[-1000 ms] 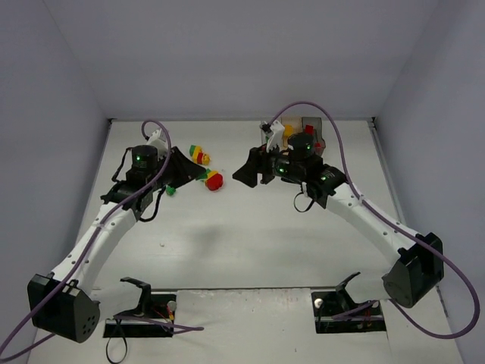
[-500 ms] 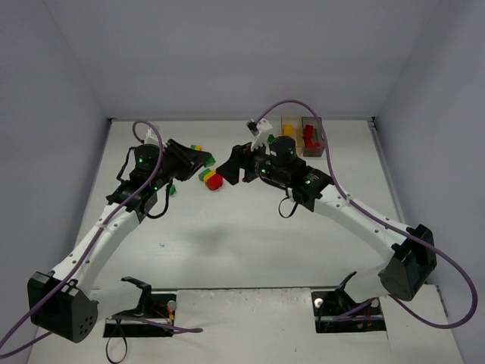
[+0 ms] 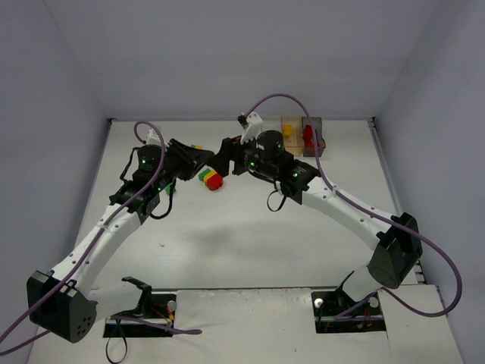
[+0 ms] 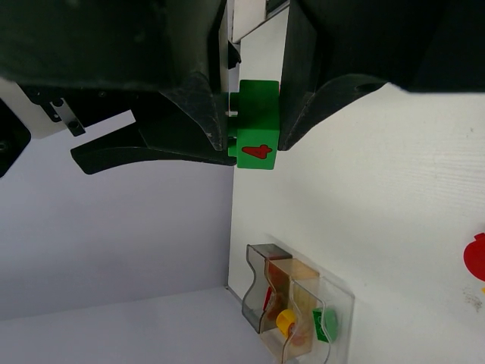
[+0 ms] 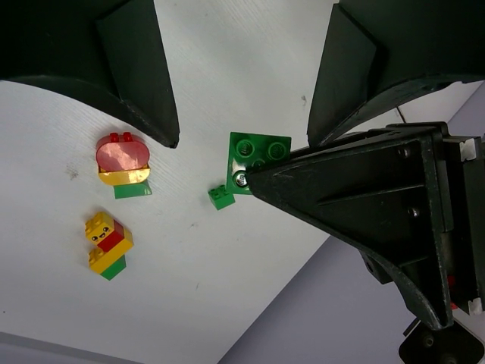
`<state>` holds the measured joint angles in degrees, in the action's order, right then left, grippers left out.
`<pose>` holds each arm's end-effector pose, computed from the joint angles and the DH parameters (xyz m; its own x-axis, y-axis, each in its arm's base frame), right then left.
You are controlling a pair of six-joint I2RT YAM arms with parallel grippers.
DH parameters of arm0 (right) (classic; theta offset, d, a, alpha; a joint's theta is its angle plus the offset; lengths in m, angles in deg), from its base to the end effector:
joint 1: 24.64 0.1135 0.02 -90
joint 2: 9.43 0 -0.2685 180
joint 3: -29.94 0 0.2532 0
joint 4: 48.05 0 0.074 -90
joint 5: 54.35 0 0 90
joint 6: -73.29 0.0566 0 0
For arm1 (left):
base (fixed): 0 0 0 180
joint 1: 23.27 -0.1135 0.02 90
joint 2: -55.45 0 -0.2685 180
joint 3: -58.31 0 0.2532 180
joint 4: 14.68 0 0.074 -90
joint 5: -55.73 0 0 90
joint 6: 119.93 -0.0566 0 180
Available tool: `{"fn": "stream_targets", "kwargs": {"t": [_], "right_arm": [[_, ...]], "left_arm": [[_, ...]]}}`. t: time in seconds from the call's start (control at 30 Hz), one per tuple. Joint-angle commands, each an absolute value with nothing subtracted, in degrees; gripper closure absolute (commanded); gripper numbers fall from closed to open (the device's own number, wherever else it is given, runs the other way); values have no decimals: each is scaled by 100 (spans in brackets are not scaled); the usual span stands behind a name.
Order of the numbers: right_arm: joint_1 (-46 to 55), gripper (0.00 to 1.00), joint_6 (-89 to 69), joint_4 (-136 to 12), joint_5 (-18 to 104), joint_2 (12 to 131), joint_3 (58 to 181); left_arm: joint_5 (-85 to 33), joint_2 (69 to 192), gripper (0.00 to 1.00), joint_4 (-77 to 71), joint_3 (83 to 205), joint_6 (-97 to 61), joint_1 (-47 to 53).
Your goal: Sort the legos into containers by color
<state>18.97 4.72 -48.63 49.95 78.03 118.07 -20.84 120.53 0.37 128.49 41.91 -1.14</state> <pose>0.2728 0.2792 0.3849 -0.3085 0.1951 -0.9310 -0.7891 0.4941 0.3650 0.2601 -0.1200 0.3572 -0.5994 -0.7539 -0.2689 0.0282 0.3158 -0.9484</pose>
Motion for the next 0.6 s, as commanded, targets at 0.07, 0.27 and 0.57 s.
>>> {"fn": "stream_targets", "kwargs": {"t": [0.07,0.27,0.57], "right_arm": [[1966,35,447,-4313,4909,7811,12108],[2018,38,420,-4269,4927,7837,12091],[2027,61,394,-4075,4874,7872,12056]], "left_arm": [[-2135,11944,95,-476,13196,4337,-69],[-2162,11935,95,-546,13117,4452,-60],[-2118,11961,95,-581,13082,4513,11]]}}
